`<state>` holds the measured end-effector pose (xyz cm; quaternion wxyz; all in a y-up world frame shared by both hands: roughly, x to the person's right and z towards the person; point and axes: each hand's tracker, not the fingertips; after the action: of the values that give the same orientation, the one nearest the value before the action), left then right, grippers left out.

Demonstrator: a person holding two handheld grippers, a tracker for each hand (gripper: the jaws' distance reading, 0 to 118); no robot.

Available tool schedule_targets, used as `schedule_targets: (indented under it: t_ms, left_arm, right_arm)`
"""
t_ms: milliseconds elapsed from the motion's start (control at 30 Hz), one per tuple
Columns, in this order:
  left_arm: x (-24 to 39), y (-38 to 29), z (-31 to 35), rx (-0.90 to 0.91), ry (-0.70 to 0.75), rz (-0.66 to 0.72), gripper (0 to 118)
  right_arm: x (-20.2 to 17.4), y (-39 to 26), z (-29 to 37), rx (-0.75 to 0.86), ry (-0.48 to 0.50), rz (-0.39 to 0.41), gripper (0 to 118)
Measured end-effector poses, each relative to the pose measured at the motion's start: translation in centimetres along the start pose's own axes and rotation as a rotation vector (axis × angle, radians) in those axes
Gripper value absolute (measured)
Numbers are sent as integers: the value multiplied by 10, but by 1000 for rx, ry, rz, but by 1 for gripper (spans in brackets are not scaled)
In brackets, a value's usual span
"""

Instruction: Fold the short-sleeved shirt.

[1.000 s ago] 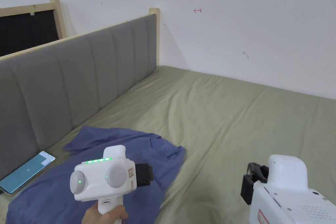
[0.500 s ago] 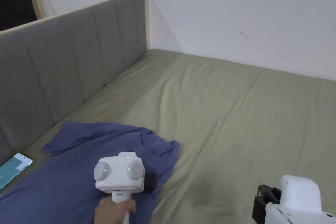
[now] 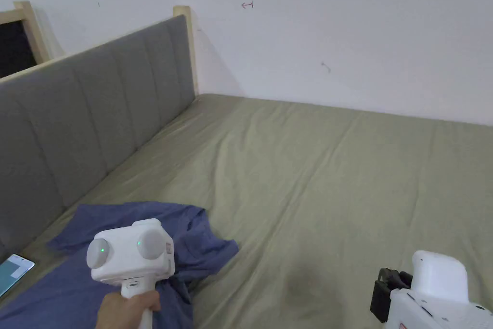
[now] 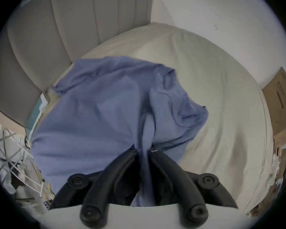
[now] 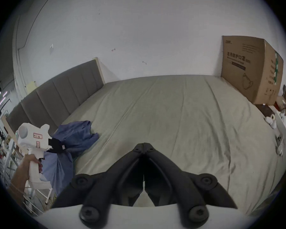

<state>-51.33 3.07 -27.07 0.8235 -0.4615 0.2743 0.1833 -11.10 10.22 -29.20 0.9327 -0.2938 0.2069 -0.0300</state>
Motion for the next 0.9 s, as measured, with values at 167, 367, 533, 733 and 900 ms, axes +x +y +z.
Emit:
schedule_targets:
  t_ms: [167, 367, 533, 733, 900]
  left_arm:
    - [40, 16, 49, 73, -149, -22, 6]
    - [165, 14, 126, 190, -381, -240, 6]
    - [285, -43, 190, 213, -671, -486, 6]
    - [361, -148, 173, 31, -784, -607, 6]
    - [391, -241, 93, -101, -537, -797, 6]
  right_arm:
    - [28, 8, 23, 50, -32, -77, 0]
    - [78, 22, 63, 147, -121, -183, 0]
    - [130, 32, 108, 247, -274, -232, 0]
    - [174, 28, 148, 290, -438, -231, 0]
    - [193, 12, 146, 242, -452, -271, 0]
